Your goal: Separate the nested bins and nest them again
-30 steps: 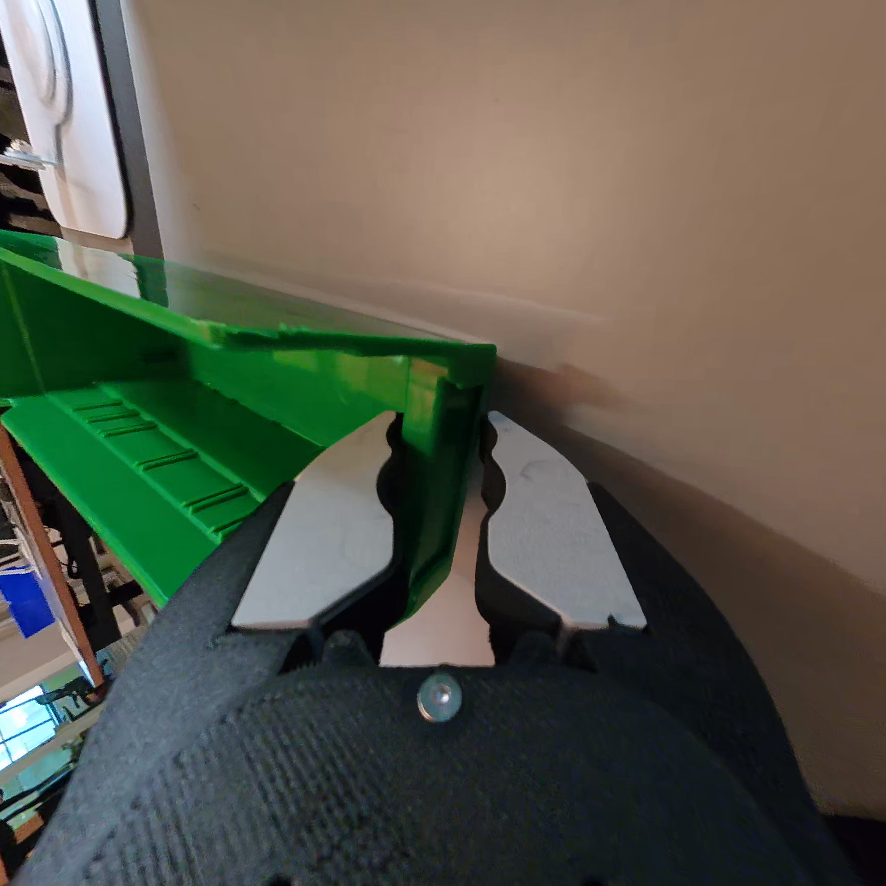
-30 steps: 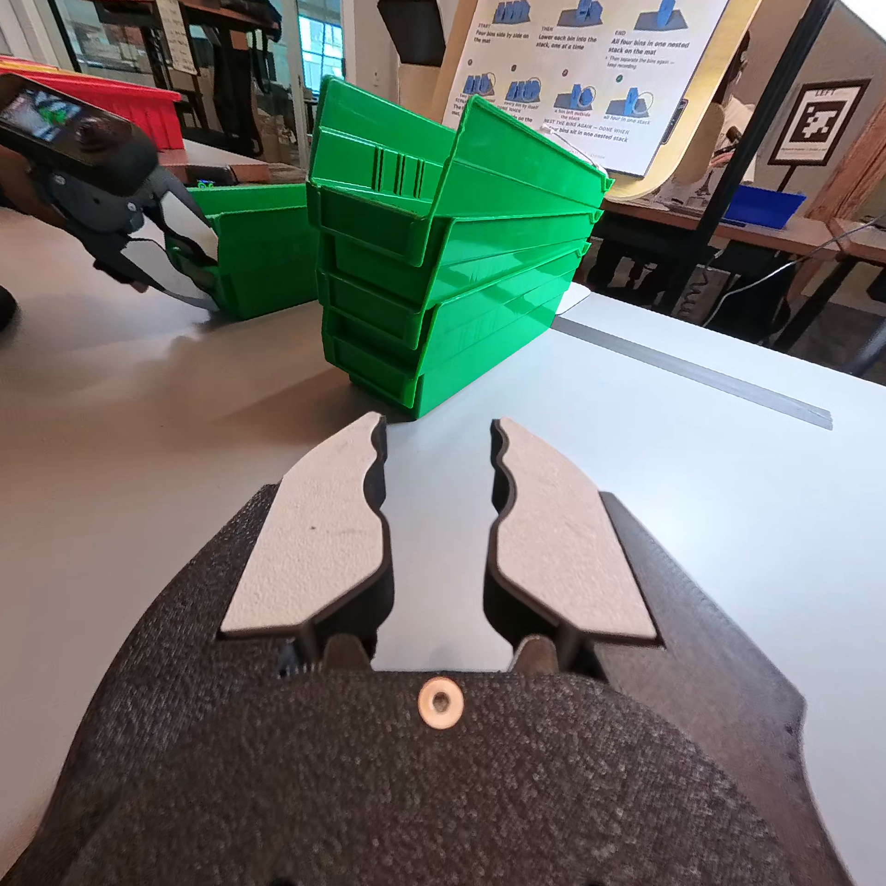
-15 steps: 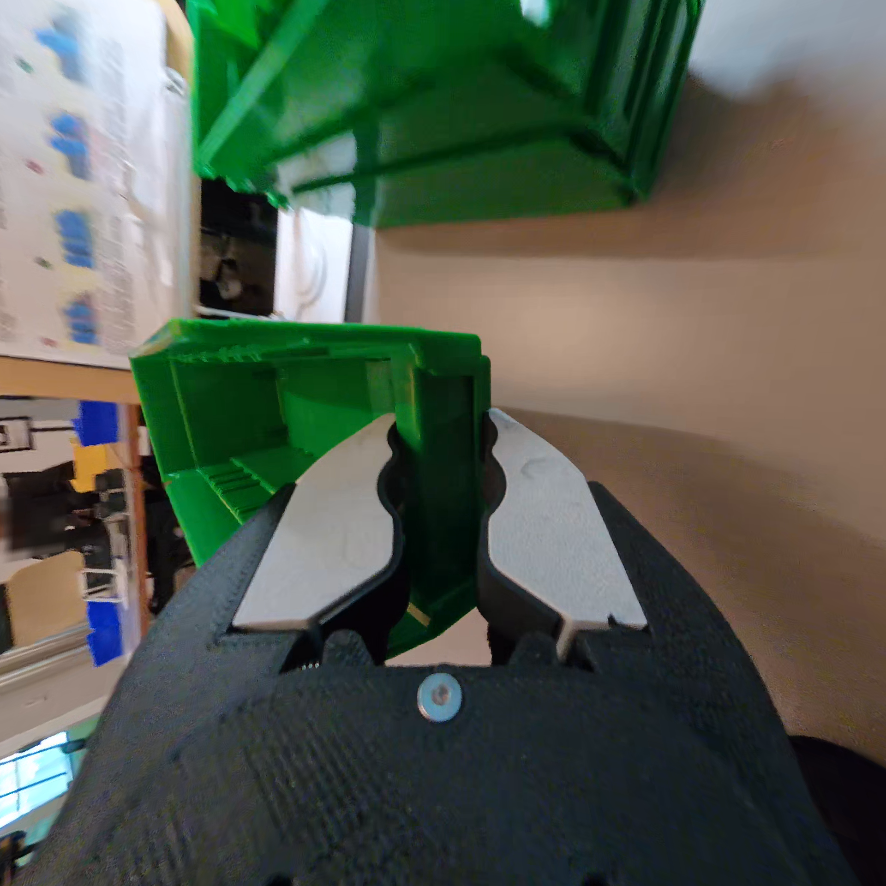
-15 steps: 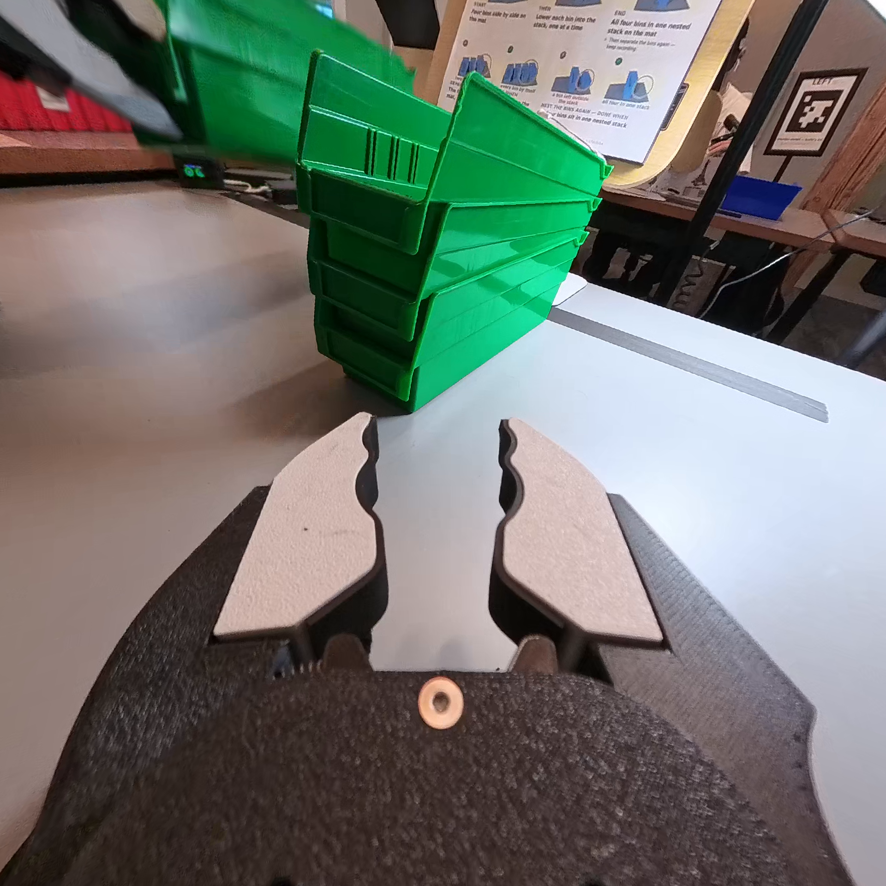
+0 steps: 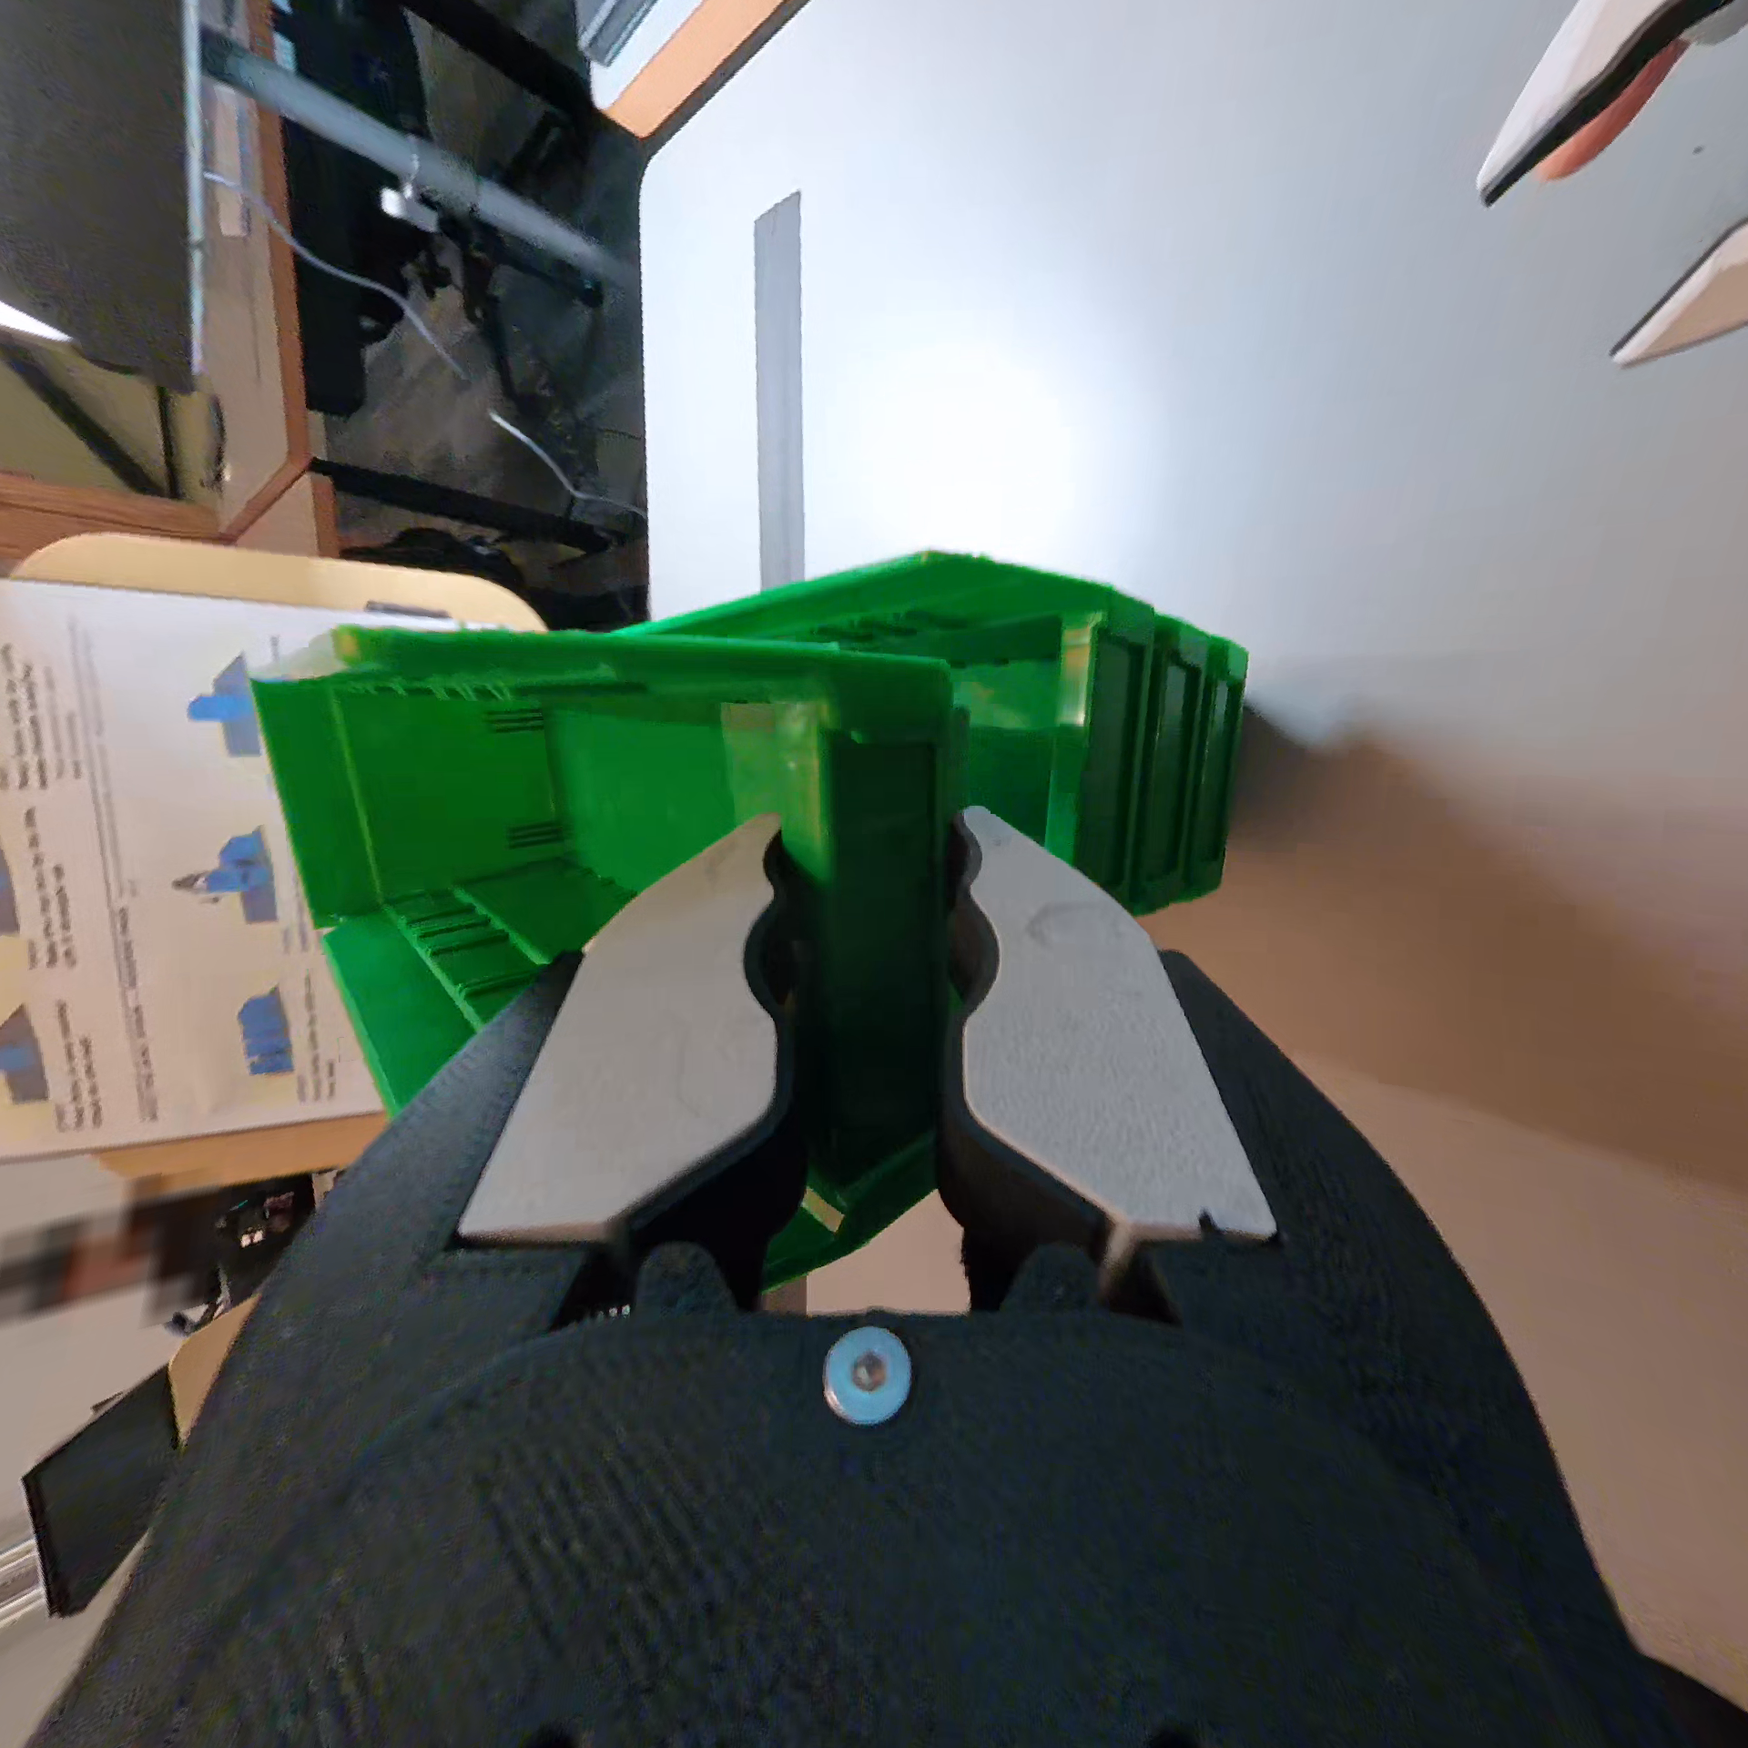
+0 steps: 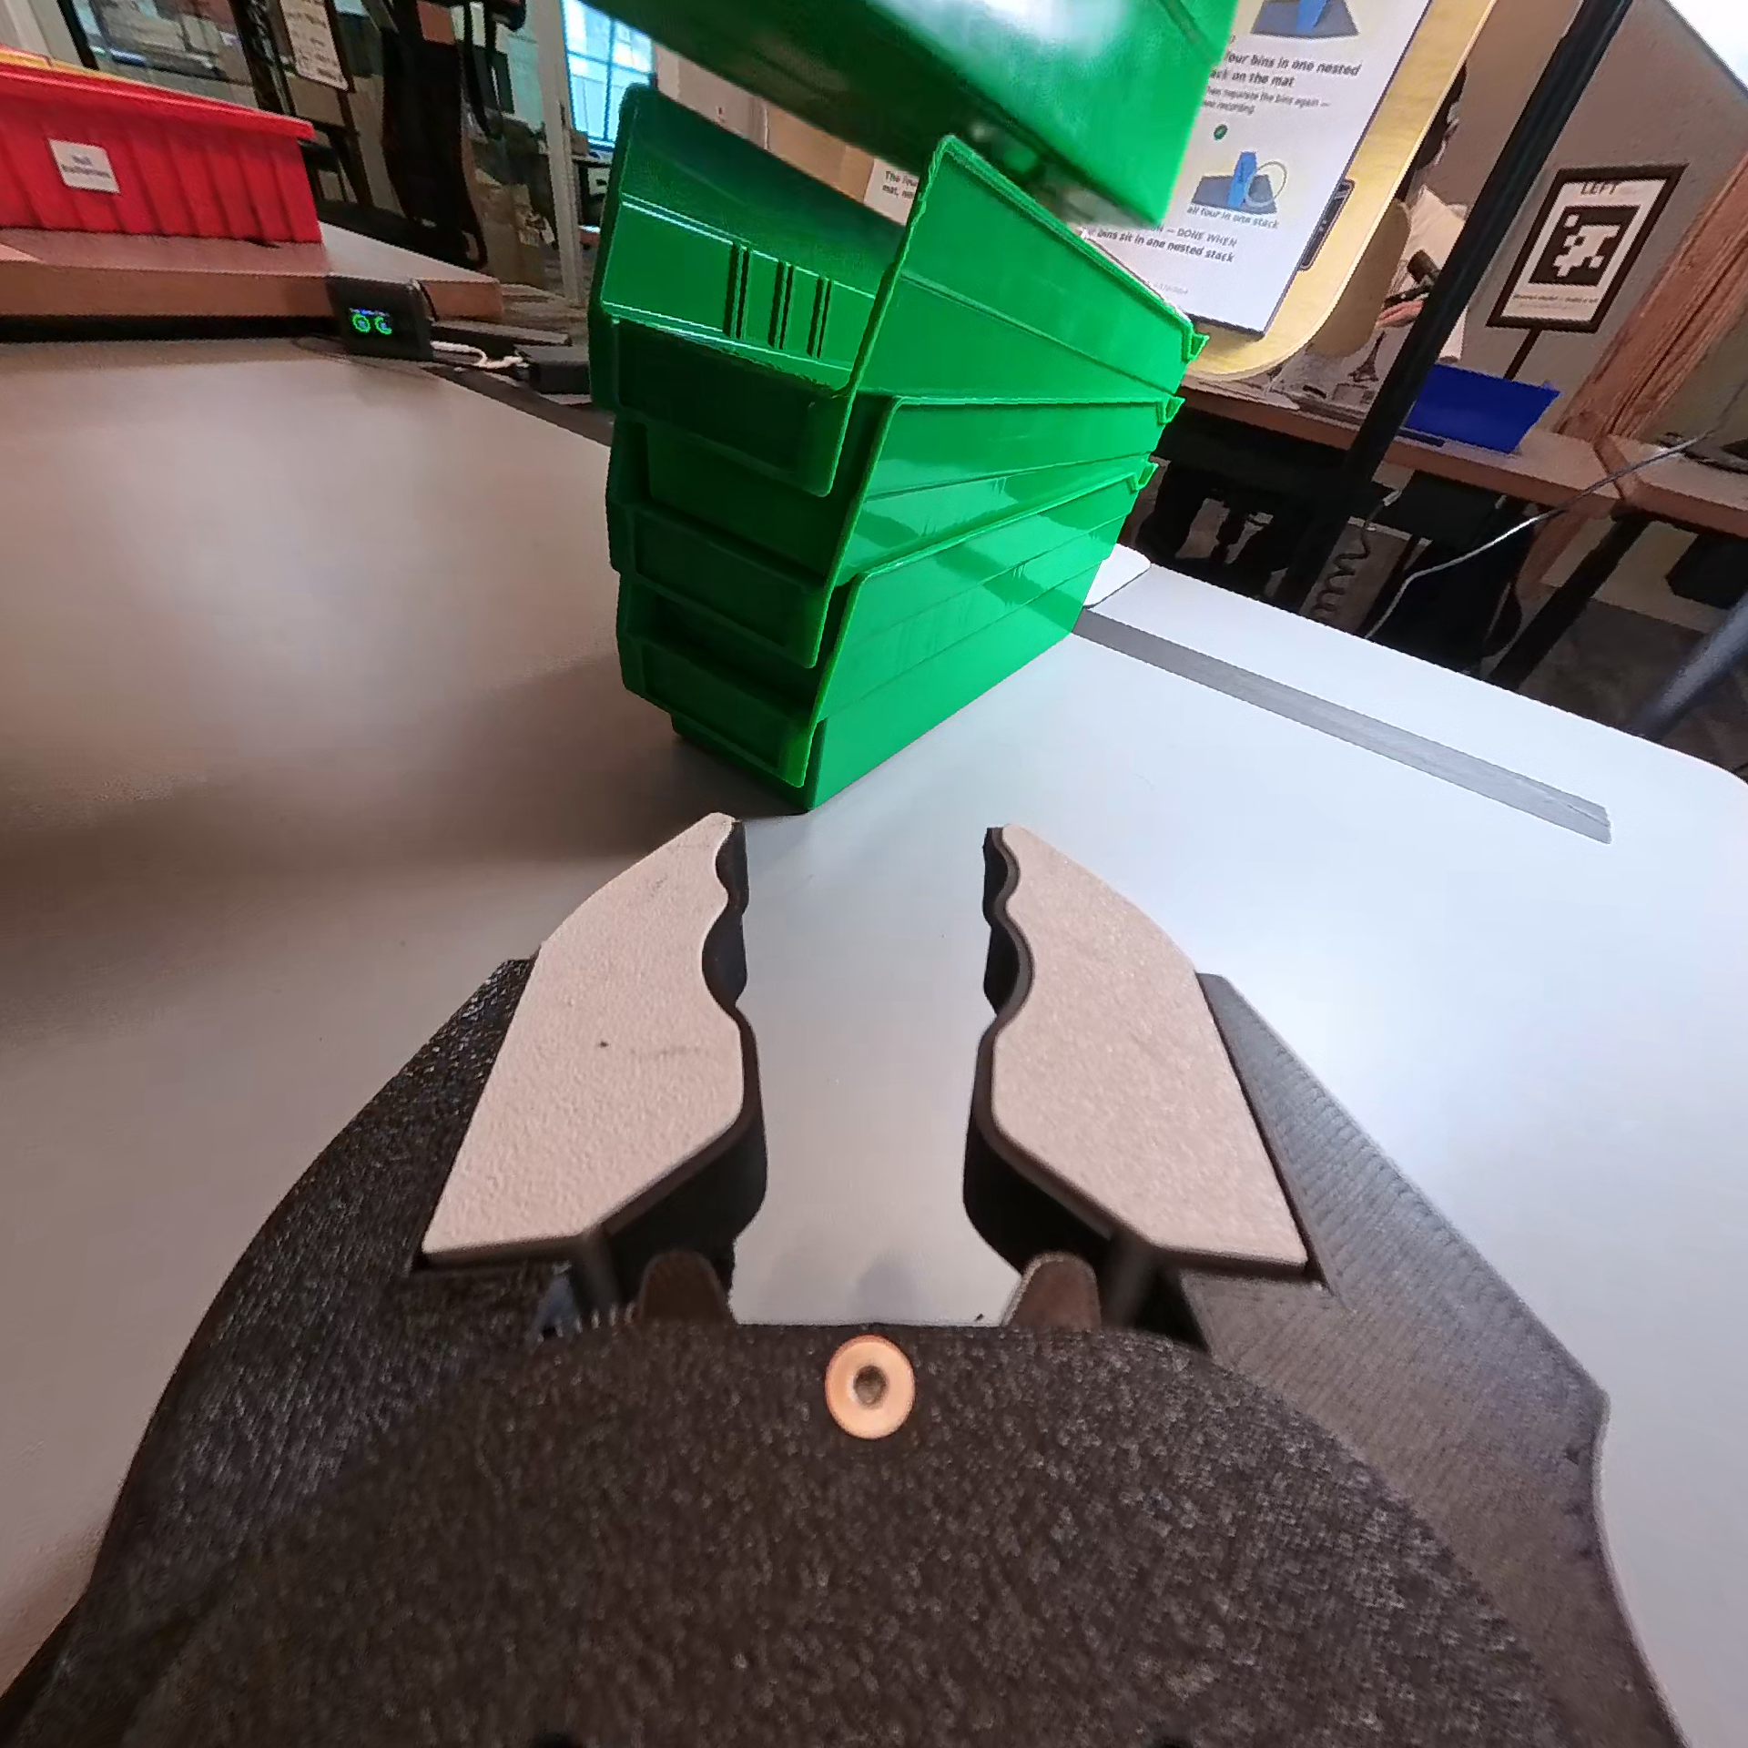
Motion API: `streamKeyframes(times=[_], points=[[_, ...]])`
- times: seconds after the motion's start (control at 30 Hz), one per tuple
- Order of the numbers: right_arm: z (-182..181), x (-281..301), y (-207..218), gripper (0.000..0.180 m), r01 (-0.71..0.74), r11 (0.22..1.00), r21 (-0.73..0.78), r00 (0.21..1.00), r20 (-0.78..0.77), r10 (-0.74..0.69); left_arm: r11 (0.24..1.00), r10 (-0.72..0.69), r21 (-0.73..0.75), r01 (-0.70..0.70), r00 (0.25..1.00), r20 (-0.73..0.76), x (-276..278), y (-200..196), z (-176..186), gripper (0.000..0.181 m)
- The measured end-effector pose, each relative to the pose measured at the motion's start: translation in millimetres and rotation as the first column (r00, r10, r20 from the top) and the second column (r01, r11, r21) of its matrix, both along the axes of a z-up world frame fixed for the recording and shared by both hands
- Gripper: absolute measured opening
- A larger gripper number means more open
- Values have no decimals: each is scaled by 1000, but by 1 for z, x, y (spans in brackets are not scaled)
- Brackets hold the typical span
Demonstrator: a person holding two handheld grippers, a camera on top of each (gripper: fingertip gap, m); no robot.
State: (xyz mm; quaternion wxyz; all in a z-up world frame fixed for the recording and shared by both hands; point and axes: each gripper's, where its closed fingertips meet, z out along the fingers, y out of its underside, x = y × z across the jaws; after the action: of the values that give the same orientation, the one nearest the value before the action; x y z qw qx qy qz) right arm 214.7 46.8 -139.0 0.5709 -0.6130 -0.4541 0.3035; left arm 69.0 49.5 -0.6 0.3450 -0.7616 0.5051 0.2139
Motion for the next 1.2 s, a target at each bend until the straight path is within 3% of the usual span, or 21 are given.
streamKeyframes(times=[0.23,0.4,0.5,0.6,0.7,0.87,1.03,1.2], points=[[0,0,-1,47,-2,1000,2,1000,0,2,998,10,-69,-11,1000,-19,15,27,-40,30],[-1,-1,-1,46,-1,1000,3,1000,5,1,999,-1,-36,0,1000,-16,6,35,-59,32],[-2,-2,-1,46,-1,1000,2,1000,15,1,999,-40,-7,40,999,34,10,28,-58,48],[-4,-3,-1,46,1,1000,6,999,32,-2,995,-91,52,83,980,175,22,11,-45,59],[-7,-7,0,46,6,1000,14,998,62,-7,986,-136,139,93,929,344,24,-9,-24,60],[-7,-18,6,41,38,999,21,995,92,-40,980,-123,200,-4,774,621,-11,-50,-15,59],[-4,-43,13,33,61,998,-16,994,93,-60,975,-22,161,-154,653,757,-65,-87,-49,57],[10,-78,26,32,94,996,-1,994,47,-94,966,103,74,-248,629,770,-106,-119,-104,56]])
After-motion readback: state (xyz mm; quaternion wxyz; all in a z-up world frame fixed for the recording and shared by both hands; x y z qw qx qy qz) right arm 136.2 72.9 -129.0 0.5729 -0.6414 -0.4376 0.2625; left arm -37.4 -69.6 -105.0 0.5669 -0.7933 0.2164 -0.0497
